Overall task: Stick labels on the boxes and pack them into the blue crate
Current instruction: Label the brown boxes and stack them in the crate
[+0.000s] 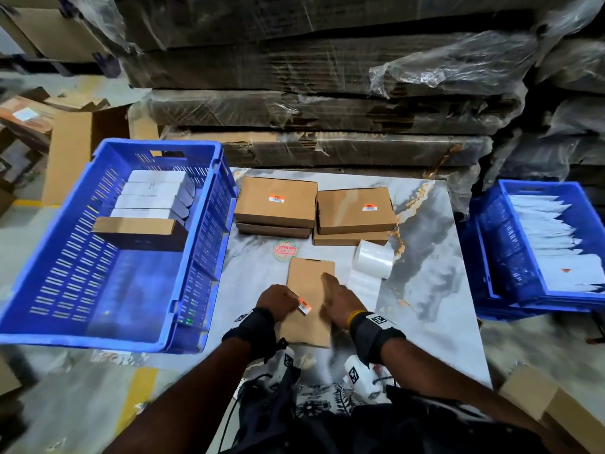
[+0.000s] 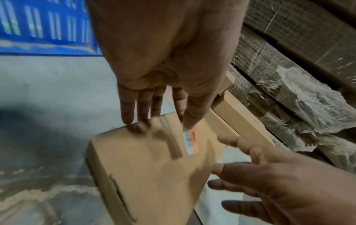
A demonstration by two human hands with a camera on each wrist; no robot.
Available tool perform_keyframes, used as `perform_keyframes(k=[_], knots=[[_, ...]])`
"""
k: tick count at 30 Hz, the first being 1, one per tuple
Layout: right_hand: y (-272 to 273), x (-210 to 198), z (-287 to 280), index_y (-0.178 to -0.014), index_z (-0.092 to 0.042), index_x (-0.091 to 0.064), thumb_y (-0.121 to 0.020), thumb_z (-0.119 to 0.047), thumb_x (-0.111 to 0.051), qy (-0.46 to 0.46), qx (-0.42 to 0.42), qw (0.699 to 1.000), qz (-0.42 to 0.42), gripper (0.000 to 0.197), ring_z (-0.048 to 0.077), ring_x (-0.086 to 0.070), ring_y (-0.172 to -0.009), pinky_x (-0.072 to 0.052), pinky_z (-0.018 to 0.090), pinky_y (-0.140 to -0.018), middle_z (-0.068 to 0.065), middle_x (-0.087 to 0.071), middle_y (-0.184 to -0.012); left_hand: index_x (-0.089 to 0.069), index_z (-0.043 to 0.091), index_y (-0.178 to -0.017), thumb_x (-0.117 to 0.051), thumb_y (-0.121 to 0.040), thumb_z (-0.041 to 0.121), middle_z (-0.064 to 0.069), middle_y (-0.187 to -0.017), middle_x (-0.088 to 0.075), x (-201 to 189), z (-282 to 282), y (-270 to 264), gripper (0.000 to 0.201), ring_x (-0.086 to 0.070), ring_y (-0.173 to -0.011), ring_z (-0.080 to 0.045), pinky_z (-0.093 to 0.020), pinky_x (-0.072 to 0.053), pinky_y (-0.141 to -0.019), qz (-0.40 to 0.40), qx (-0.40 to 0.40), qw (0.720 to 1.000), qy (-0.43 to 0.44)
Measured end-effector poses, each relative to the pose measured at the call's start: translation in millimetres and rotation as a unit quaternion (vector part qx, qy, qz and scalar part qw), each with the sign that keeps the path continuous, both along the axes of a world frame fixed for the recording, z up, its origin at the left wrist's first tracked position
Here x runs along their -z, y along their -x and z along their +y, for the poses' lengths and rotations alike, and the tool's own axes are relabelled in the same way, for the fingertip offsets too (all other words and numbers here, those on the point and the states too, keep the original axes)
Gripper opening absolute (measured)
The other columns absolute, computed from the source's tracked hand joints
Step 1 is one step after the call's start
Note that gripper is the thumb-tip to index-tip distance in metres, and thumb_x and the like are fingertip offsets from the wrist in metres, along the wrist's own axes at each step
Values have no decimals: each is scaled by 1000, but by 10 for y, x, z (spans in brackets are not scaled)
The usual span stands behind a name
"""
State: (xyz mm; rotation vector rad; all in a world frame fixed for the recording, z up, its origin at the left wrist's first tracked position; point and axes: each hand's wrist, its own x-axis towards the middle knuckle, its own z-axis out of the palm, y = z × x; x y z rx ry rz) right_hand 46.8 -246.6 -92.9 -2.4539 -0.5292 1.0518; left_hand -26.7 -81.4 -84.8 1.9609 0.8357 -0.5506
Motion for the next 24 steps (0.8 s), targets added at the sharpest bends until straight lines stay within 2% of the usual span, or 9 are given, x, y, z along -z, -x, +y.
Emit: perform_keyframes(k=[3, 4, 6, 8, 11, 14, 18, 21, 24], knots=[[-48, -31, 51, -155, -26, -17, -87, -7, -51, -26, -9, 1000, 2, 78, 29, -44, -133, -36, 32, -110, 10, -40, -151, -69, 15, -85, -65, -86, 14, -4, -76, -63, -85, 44, 63, 4, -57, -63, -16, -16, -40, -43, 41, 19, 999, 8], [-64, -44, 72, -154, -27, -22, -87, -6, -52, -34, -13, 999, 4, 76, 28, -44, -133, -36, 31, -110, 8, -40, -150, -68, 16, -84, -65, -86, 14, -2, -74, -62, -101, 63, 85, 4, -57, -60, -16, -16, -44, -43, 55, 28, 998, 14], [-100, -40, 105, -150, -28, -33, -87, -2, -52, -47, -32, 998, 8, 71, 25, -44, -134, -35, 27, -109, 4, -40, -152, -66, 18, -81, -64, -86, 15, -4, -78, -66, -114, 84, 111, 7, -62, -66, -20, -23, -56, -60, 77, 50, 996, 12], [-116, -10, 149, -148, -27, -39, -88, -2, -54, -63, -48, 997, 16, 67, 22, -45, -133, -34, 23, -107, 1, -41, -151, -68, 13, -85, -63, -85, 14, -11, -89, -70, -131, 97, 116, 5, -65, -76, -26, -31, -55, -72, 88, 70, 994, -5], [-89, 32, 210, -147, -27, -40, -88, -6, -60, -78, -34, 996, 24, 65, 21, -42, -136, -32, 23, -110, 2, -40, -152, -68, 7, -87, -63, -84, 13, -18, -91, -69, -154, 114, 57, 7, -69, -84, -35, -36, -56, -70, 65, 84, 994, -23], [-19, 93, 237, -149, -26, -35, -88, -14, -63, -59, 20, 998, 19, 67, 28, -45, -131, -36, 30, -109, 10, -43, -146, -66, 18, -77, -68, -84, 16, -7, -78, -66, -133, 154, -40, 8, -63, -65, -25, -37, -57, -65, 26, 62, 998, -16], [87, 185, 238, -149, -23, -32, -86, -33, -68, -37, 78, 996, 33, 74, 33, -51, -124, -42, 35, -103, 15, -52, -138, -62, 22, -66, -70, -81, 18, -7, -99, -72, -43, 163, -155, 17, -67, -95, -26, -28, -52, -73, 5, 83, 996, -45], [134, 246, 271, -147, -24, -35, -85, -38, -68, -24, 101, 994, 29, 71, 33, -53, -122, -43, 37, -102, 15, -54, -135, -57, 25, -60, -69, -80, 15, -4, -102, -71, 44, 132, -192, 25, -66, -98, -23, -30, -54, -80, 6, 104, 993, -50], [152, 293, 320, -144, -30, -36, -84, -46, -65, 6, 115, 993, 16, 69, 33, -53, -120, -45, 45, -101, 13, -53, -132, -55, 27, -62, -70, -82, 20, -1, -106, -69, 121, 117, -199, 26, -62, -102, -19, -24, -46, -77, 11, 135, 989, -57]])
